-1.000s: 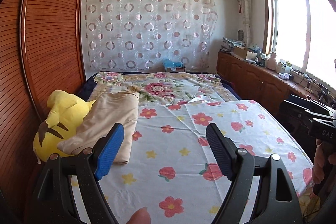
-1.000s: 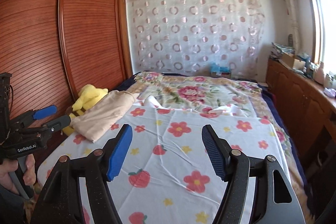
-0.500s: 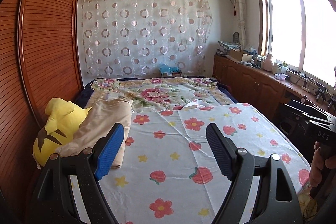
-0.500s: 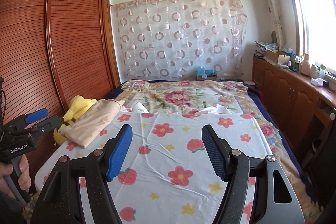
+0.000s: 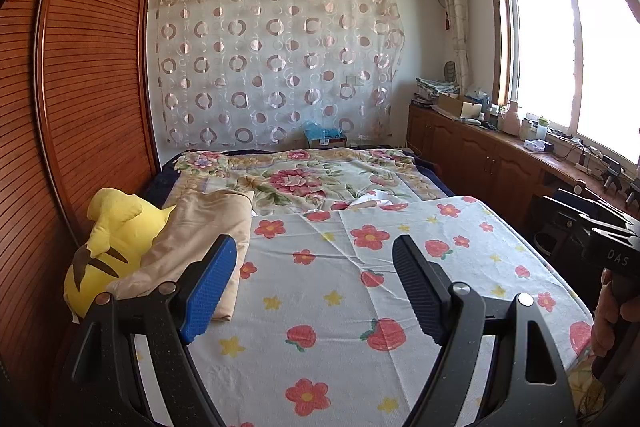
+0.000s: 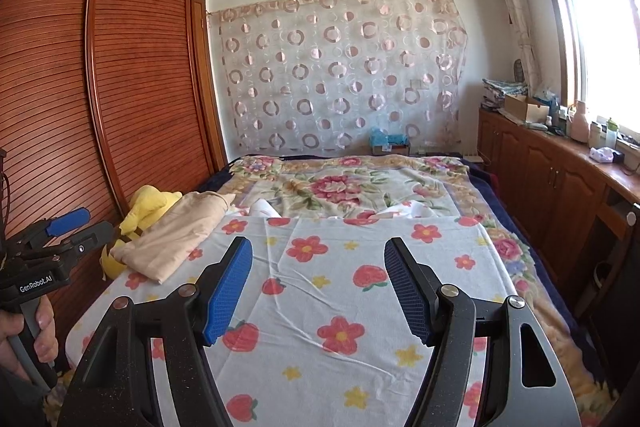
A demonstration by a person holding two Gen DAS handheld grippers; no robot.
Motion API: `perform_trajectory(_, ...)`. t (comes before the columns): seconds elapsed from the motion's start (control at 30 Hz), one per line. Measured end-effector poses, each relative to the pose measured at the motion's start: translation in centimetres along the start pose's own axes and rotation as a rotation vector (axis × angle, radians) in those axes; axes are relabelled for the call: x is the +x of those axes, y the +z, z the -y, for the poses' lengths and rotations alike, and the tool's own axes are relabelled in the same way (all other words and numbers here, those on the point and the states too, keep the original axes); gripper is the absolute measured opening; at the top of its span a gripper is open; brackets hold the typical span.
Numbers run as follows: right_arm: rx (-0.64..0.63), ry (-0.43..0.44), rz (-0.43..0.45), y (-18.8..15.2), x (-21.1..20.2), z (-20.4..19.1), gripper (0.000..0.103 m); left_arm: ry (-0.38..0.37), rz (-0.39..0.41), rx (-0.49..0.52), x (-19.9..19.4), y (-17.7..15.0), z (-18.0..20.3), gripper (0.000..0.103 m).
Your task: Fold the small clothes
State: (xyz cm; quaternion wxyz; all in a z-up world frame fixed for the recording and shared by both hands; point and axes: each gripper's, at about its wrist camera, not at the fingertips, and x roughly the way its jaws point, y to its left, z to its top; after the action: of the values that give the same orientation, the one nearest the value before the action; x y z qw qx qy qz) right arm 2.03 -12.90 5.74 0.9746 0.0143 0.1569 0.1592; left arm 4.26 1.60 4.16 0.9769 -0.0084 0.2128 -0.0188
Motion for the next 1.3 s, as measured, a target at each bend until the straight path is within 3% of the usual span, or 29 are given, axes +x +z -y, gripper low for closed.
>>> perform_trajectory(1.3,-0.007,0.000,0.006,-0.1,0.0,1.5,0.071,0.003,0.006,0.000,0.1,-0.3,-0.1,0.081)
